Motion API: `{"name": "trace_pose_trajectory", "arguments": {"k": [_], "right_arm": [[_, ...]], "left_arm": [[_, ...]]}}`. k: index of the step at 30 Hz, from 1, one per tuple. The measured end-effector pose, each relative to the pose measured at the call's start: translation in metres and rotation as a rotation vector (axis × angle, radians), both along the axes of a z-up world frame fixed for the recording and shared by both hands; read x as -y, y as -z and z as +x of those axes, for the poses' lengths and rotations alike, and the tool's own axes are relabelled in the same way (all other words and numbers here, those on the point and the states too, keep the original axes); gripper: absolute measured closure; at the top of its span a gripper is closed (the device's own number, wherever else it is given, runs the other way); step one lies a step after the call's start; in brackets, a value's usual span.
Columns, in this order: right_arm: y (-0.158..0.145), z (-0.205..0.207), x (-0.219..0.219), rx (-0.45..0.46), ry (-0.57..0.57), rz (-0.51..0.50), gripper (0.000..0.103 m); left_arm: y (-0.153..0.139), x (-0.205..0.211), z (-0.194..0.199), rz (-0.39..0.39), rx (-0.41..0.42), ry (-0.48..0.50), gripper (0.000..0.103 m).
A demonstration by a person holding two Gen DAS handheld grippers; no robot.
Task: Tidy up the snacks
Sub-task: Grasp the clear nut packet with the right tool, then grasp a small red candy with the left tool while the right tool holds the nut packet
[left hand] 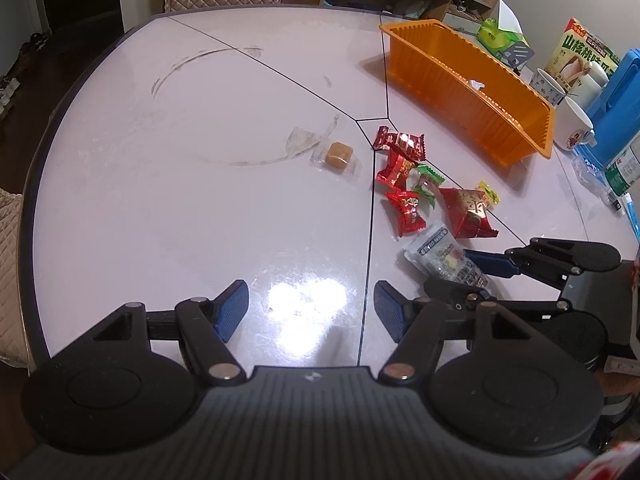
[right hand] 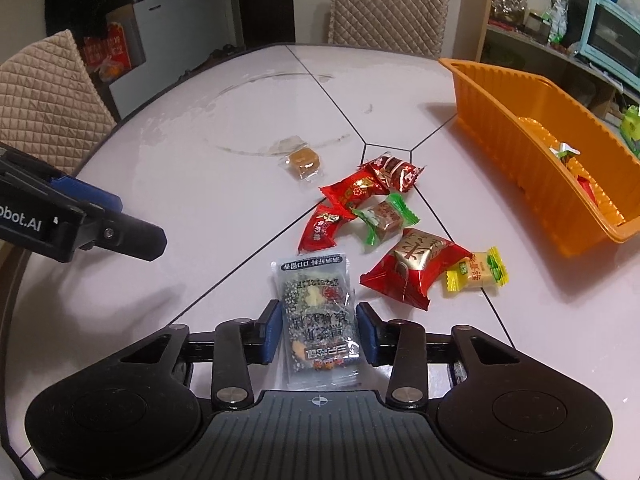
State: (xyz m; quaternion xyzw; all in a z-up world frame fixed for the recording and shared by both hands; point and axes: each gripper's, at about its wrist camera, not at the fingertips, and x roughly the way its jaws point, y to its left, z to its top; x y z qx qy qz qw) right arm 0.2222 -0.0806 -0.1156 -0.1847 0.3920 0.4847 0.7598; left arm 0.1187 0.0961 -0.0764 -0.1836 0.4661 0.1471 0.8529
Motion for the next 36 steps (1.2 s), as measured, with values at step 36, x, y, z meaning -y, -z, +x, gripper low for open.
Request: {"name": "trace_pose_trajectory", "arguments": {"k": [36], "right_arm": [[-0.058, 0.048, 0.138, -0.084, 0.467, 0.137, 0.065]], "left_arm": [[0.027, 0.033, 0.103, 0.028, 0.057, 0.185, 0.063]]}}
